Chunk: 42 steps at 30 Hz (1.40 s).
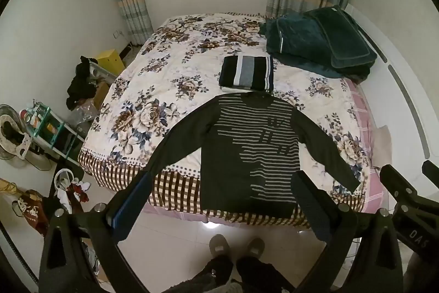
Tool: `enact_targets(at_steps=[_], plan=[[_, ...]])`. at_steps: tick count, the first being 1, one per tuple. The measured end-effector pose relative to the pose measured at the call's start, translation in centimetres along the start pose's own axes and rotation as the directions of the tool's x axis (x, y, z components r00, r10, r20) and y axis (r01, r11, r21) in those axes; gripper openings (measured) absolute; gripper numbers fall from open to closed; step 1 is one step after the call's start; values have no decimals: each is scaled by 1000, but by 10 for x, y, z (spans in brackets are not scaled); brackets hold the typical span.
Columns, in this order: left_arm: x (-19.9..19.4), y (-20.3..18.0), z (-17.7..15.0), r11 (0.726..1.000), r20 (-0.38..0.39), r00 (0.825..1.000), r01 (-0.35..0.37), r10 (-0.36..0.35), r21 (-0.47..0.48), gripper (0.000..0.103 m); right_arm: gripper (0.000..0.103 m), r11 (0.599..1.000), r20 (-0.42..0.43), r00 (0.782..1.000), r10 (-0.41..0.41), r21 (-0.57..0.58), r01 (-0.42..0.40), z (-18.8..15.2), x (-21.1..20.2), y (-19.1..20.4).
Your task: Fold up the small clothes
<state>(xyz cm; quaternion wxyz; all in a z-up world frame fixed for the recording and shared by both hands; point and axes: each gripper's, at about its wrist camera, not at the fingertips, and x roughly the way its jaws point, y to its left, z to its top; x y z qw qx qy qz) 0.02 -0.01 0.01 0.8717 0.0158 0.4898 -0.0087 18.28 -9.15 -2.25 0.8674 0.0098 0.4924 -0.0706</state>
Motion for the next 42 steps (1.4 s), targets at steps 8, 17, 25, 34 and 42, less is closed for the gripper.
enact_targets(at_steps=[8, 17, 25, 34, 42], plan=[[0, 0, 0, 1000, 4, 1000, 1, -1, -1, 103, 103, 1000, -2, 1000, -5, -3, 5, -6, 0, -3], [0, 0, 0, 1000, 14, 1000, 2, -2, 0, 103, 103, 1000, -1, 1000, -4, -2, 4, -13, 1, -6], [-4, 1, 6, 1000, 15, 1000, 3, -3, 2, 103, 103, 1000, 1, 1000, -2, -2, 2, -19, 1, -9], [-7, 2, 13, 1000, 20, 1000, 2, -2, 4, 103, 103, 1000, 5, 1000, 0, 0, 0, -27, 1, -13], [-8, 5, 11, 1000, 24, 1000, 5, -5, 5, 103, 103, 1000, 11, 1000, 3, 2, -3, -23, -4, -9]])
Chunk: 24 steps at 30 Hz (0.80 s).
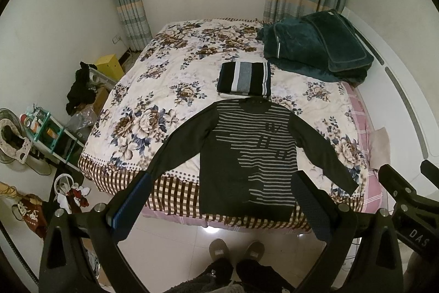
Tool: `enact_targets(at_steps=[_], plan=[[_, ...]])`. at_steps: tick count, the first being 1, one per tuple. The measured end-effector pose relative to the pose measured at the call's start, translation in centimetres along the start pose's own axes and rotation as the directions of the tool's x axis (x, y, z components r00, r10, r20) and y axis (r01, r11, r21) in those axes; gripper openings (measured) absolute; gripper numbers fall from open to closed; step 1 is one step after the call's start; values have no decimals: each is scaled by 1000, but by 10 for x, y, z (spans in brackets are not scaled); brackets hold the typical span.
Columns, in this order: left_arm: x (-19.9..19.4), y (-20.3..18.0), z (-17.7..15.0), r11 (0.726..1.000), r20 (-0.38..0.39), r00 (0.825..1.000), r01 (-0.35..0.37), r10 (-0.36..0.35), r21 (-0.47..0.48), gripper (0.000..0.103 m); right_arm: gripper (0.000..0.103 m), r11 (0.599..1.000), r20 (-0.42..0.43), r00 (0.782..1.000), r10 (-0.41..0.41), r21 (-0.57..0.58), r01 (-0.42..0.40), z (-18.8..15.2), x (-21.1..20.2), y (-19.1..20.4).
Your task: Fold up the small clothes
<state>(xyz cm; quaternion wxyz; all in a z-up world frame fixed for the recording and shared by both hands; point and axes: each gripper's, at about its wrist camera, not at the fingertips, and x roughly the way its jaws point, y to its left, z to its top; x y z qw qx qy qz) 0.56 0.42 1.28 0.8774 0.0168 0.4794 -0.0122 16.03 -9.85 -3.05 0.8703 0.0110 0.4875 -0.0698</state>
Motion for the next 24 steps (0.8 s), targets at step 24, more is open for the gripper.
enact_targets(at_steps=[24], plan=[[-5, -12, 10, 1000, 11, 1000, 21, -21, -1, 103, 103, 1000, 16, 1000, 6, 0, -6, 42, -26, 8]])
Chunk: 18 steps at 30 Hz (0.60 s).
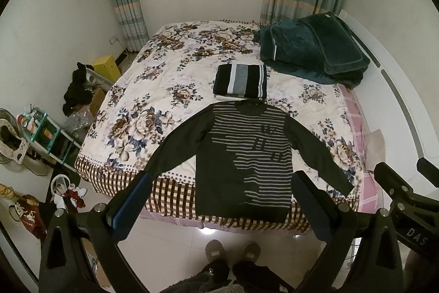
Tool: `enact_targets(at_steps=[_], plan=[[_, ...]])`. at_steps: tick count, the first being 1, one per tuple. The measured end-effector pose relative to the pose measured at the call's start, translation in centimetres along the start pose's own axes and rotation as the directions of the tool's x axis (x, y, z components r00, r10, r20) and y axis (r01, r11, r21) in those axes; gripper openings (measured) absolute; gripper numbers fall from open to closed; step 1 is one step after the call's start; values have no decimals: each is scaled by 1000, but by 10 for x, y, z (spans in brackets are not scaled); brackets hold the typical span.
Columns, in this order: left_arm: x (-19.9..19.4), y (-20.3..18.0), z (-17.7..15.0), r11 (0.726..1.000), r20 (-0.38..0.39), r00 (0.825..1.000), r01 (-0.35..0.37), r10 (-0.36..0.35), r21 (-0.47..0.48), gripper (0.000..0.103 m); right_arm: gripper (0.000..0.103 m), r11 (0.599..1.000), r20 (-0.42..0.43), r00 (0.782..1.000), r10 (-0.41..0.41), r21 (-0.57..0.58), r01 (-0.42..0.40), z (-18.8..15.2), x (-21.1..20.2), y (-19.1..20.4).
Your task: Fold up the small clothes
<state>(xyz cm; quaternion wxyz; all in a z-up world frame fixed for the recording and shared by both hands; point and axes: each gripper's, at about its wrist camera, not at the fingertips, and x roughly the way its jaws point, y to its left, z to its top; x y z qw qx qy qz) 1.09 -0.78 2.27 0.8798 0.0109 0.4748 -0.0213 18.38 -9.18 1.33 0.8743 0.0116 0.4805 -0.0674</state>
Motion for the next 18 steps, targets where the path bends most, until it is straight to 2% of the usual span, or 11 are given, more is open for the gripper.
enact_targets(at_steps=[18], plan=[[0, -2, 0, 1000, 3, 1000, 1, -1, 0, 103, 103, 1000, 5, 1000, 2, 1, -2, 0, -2, 1]])
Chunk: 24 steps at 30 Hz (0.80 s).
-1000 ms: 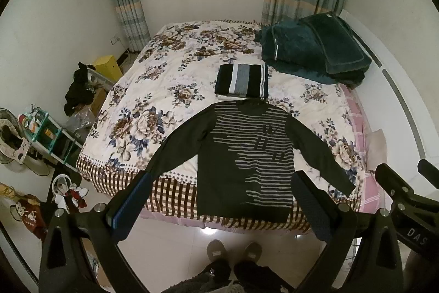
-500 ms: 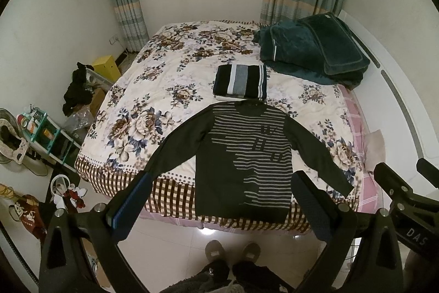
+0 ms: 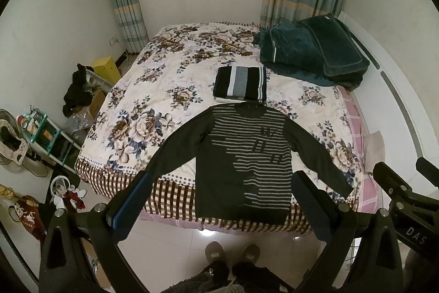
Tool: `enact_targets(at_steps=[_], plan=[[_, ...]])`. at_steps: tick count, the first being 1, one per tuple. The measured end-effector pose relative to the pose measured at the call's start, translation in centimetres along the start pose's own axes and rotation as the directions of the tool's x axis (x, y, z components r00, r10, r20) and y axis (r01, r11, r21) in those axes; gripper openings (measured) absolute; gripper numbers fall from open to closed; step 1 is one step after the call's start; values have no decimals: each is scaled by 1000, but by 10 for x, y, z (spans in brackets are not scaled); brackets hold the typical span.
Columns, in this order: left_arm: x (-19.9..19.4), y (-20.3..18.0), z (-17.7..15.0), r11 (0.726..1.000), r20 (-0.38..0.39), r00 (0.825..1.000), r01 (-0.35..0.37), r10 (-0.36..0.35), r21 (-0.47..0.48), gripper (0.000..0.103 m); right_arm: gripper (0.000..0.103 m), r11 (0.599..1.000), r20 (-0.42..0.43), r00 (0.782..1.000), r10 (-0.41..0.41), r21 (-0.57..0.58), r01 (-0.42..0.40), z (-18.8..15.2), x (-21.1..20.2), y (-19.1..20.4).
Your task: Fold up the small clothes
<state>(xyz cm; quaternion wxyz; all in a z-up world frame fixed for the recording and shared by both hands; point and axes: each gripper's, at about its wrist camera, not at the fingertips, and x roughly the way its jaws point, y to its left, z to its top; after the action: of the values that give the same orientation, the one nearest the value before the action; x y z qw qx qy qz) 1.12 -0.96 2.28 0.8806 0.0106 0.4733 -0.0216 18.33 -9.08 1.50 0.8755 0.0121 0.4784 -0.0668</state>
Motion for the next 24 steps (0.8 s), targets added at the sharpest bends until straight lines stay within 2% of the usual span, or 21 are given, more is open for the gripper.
enact_targets(at_steps=[5, 11, 15, 20, 22, 24], plan=[[0, 0, -1, 1000, 0, 1000, 1, -1, 1, 103, 103, 1000, 1, 1000, 0, 1, 0, -2, 0, -1], [4, -8, 14, 1000, -3, 1000, 9, -9, 6, 103, 103, 1000, 4, 1000, 1, 5, -1, -1, 1, 0], [9, -7, 18, 1000, 9, 1000, 5, -5, 3, 103, 103, 999, -3, 1000, 10, 39, -10, 2, 13, 2], [54, -6, 27, 997, 101, 992, -74, 70, 30, 103, 103, 989, -44, 998, 53, 138, -46, -13, 69, -18], [80, 1, 25, 994, 121, 987, -109, 104, 29, 103, 103, 981, -83, 996, 31, 193, -15, -20, 103, -37], [112, 2, 27, 994, 110, 988, -109, 106, 26, 103, 103, 964, -139, 990, -4, 261, 40, -31, 141, -67]])
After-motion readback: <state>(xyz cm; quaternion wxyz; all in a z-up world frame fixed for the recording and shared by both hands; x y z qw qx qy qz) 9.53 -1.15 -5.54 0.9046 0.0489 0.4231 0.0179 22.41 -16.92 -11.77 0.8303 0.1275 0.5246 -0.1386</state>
